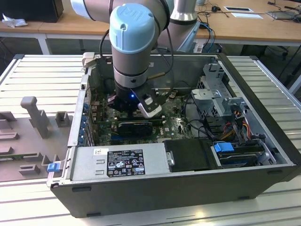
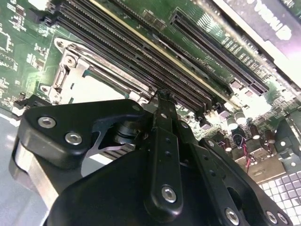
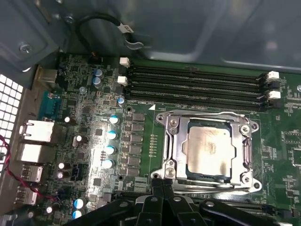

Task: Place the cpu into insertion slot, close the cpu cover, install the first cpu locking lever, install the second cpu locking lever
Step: 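Install the second cpu locking lever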

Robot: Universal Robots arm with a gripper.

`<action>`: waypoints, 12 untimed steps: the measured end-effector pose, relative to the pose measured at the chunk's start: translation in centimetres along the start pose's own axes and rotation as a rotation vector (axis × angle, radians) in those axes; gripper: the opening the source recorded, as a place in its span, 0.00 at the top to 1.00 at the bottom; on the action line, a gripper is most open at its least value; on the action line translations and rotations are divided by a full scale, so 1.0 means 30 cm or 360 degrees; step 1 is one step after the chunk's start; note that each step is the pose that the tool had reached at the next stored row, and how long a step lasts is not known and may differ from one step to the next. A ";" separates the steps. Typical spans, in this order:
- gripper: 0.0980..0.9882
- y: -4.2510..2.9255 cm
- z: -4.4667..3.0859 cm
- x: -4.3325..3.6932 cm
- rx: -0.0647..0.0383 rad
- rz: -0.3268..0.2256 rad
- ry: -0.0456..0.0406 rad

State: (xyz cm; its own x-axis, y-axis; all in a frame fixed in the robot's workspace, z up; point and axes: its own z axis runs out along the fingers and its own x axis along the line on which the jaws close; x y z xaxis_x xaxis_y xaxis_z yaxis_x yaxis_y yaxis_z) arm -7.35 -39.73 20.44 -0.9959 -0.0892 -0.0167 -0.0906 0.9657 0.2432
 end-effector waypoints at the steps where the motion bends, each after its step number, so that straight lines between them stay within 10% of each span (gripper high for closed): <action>1: 0.99 -0.001 0.002 0.001 -0.0005 0.0000 0.0000; 12: 0.99 -0.007 0.027 0.003 -0.0058 0.0000 -0.0005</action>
State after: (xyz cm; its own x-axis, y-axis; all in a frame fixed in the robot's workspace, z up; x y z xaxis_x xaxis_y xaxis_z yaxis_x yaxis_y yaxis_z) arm -7.43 -39.75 19.61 -0.9959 -0.0885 -0.0199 -0.0905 0.9561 0.2786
